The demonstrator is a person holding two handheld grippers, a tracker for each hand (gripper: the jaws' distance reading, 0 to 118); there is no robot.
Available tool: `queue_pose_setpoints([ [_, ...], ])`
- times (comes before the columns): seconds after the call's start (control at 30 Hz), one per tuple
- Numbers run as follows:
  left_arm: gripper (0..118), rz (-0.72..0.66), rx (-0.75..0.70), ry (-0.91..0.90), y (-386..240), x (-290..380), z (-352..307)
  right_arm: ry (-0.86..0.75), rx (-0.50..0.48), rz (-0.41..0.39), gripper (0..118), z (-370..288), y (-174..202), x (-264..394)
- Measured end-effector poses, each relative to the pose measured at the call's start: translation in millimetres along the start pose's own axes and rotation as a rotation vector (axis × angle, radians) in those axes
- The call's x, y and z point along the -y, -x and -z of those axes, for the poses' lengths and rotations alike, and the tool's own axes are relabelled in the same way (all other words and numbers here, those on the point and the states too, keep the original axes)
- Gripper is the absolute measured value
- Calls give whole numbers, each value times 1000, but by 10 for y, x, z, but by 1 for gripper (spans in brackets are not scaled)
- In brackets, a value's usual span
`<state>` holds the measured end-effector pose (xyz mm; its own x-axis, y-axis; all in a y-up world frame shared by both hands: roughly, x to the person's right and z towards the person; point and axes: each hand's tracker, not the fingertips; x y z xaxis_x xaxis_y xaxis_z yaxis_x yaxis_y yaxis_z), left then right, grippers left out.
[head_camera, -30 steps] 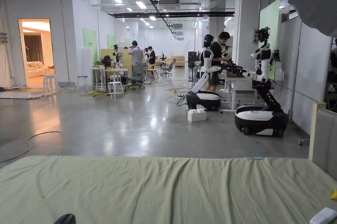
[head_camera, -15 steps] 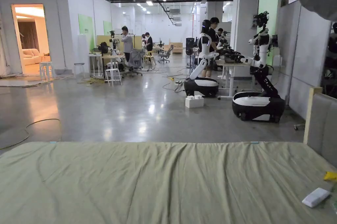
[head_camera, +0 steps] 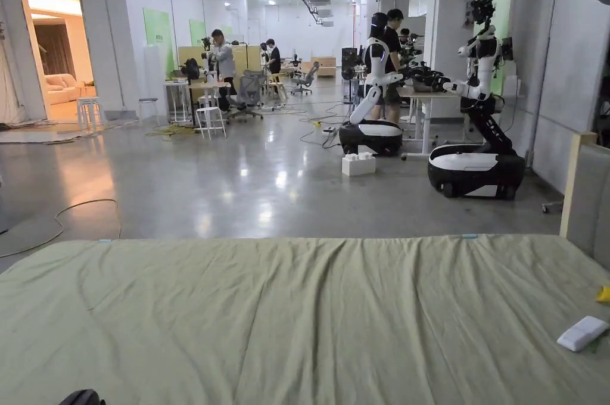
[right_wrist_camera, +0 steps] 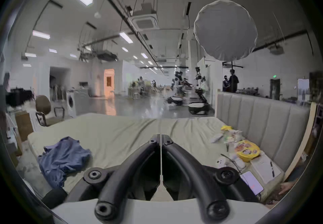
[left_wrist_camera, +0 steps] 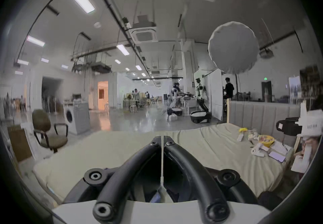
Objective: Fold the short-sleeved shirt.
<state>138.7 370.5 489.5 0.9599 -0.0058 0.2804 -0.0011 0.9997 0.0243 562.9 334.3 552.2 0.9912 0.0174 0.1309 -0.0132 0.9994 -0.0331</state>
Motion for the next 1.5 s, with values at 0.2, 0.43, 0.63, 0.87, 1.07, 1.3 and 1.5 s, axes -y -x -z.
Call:
queue_pose_setpoints([
  [0.2, 1, 94, 15, 23, -67, 2, -38, -39, 25, -156, 2, -32, 162, -130],
  [0.43, 1, 121, 42, 41, -126, 19, -21, -43, -1, -213, 2, -18, 318, -142],
  [0.63, 1, 94, 39, 45, -114, 25, -1, -29, -3, -156, 2, -36, 270, -126],
  [0.87, 1, 84, 13, 71, -69, 50, 9, -11, 17, -89, 2, -56, 178, -68],
  [1.07, 48, 60, -35, 187, 125, 188, 85, 55, 5, -41, 2, -32, 154, 58],
  [1.3, 84, 30, -157, 428, 781, 813, 538, 153, 3, -41, 2, 35, 155, 269],
  [1.5, 84, 80, -109, 715, 1251, 1707, 1405, 293, 1, 48, 2, 245, 184, 478],
])
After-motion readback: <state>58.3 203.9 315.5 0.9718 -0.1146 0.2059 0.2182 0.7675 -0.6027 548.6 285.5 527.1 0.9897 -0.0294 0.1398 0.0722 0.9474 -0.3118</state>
